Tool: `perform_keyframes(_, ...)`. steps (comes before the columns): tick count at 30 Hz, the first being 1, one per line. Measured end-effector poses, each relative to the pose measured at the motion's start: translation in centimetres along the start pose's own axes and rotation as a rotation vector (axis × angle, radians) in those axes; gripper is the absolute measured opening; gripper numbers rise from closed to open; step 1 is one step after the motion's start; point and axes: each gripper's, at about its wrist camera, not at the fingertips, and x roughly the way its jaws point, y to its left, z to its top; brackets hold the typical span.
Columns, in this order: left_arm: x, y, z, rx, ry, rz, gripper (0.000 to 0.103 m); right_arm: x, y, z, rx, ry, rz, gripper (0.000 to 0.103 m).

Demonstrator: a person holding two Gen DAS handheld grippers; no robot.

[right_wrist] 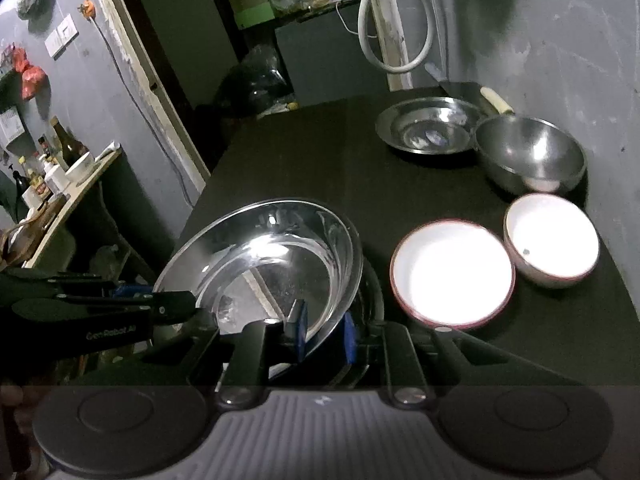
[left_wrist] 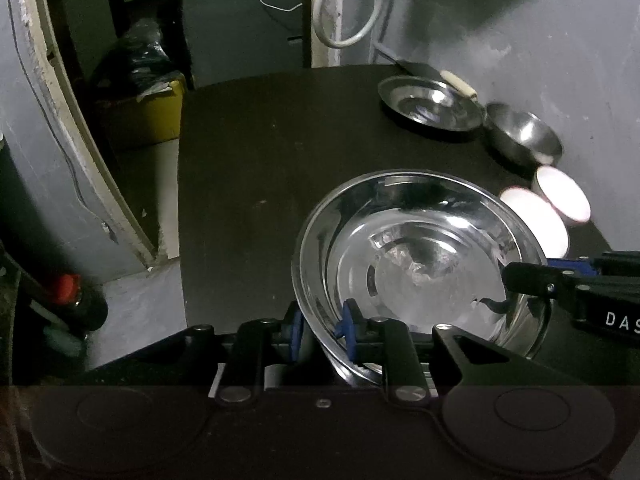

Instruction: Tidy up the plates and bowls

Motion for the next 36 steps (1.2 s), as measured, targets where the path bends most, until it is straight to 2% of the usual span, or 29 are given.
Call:
perform_keyframes(7, 0.1, -0.9, -0.4, 0.066, 0.021, 0.017, 0.024, 0.1, 0.7, -1.1, -0.024, 0.034, -0.027, 0.027)
perform_keyframes(19, 1.1, -1.1, -0.5, 0.080, 0.051, 0.017, 0.027, 0.6, 1.3, -1.1, -0.058, 0.046, -0.066, 0.028)
perform_keyframes(23, 1.5, -1.3, -0.5, 0.099, 0.059, 0.015, 0.028, 0.6, 1.7, -1.1, -0.082, 0.046, -0.082, 0.033)
perform_keyframes(30, 1.6, -1.3, -0.5, 0.103, 0.064, 0.007, 0.032, 0.5, 1.8, -1.1, -0.090, 0.045, -0.088, 0.035)
perform_keyframes(33, 1.5, -1.3, -0.4, 0.102, 0.058, 0.011, 0.045, 0.6, 1.8, -1.1, -0.090, 0.046, -0.090, 0.039)
perform_keyframes(35, 1.3, -1.2, -0.3, 0.094, 0.047, 0.016, 0.063, 0.6, 1.7, -1.0, -0.087, 0.049, -0.092, 0.049)
perform_keyframes(36, 1.2, -1.1, -0.2, 0.088, 0.039, 0.019, 0.068, 0.5, 1.6, -1.1, -0.085, 0.048, -0.091, 0.050)
